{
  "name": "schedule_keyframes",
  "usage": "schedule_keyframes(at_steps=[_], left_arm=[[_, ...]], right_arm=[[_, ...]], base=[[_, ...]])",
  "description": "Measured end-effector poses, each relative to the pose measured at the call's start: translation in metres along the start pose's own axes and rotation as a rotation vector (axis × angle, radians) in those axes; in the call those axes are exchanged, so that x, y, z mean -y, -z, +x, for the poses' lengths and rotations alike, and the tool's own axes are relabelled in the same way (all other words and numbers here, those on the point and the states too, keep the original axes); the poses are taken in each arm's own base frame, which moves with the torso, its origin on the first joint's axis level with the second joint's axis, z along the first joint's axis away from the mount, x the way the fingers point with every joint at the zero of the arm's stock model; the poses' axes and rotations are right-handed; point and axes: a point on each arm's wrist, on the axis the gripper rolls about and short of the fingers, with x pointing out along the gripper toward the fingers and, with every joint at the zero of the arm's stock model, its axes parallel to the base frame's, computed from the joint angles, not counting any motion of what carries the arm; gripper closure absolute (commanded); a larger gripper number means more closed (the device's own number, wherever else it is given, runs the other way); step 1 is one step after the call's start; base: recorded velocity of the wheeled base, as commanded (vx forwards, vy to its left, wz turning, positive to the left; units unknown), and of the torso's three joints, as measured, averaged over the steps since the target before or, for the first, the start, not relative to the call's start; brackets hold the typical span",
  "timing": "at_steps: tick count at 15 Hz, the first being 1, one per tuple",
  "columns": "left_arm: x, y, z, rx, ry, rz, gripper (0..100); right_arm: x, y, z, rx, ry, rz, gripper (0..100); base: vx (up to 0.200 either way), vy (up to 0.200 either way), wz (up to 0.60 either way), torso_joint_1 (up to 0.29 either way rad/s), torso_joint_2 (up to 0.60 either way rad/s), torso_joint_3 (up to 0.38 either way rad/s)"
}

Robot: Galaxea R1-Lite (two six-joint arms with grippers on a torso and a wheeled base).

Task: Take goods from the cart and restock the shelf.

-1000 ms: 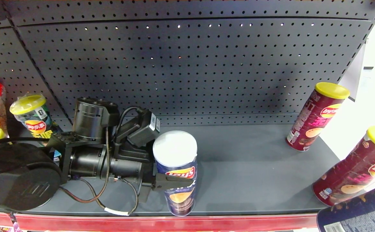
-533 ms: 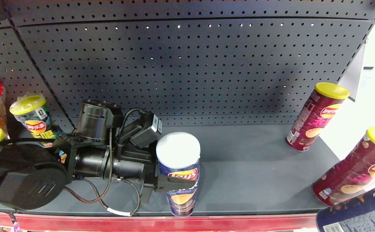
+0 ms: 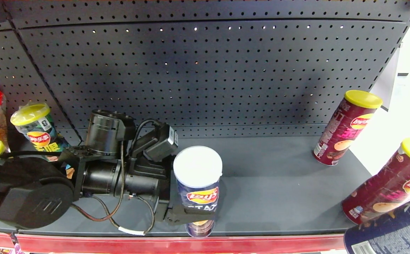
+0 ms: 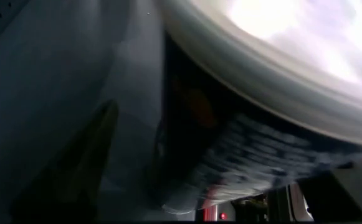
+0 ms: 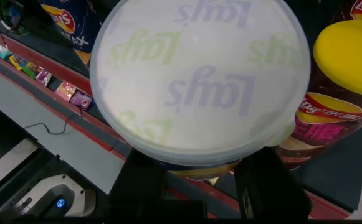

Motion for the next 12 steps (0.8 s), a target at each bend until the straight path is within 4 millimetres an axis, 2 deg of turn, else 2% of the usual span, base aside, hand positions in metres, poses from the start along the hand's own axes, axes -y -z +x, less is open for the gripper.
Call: schedule_keyframes(at_steps=[5,12], left_arm=[[0.019,0.004,-0.016,-0.002,-0.002,-0.018,0],[0.065,0.004,-0.056,0.024,-0.093,-0.127,0]], right_arm=[[0.003,-0.013,0.01,-0.021,-0.026,-0.089,100],[0.009,-0.049,0.049,-0.063,-0.105,-0.186,100]], base=[[0.0,0.0,0.0,0.0,0.0,0.0],[0.0,0.0,0.0,0.0,0.0,0.0]])
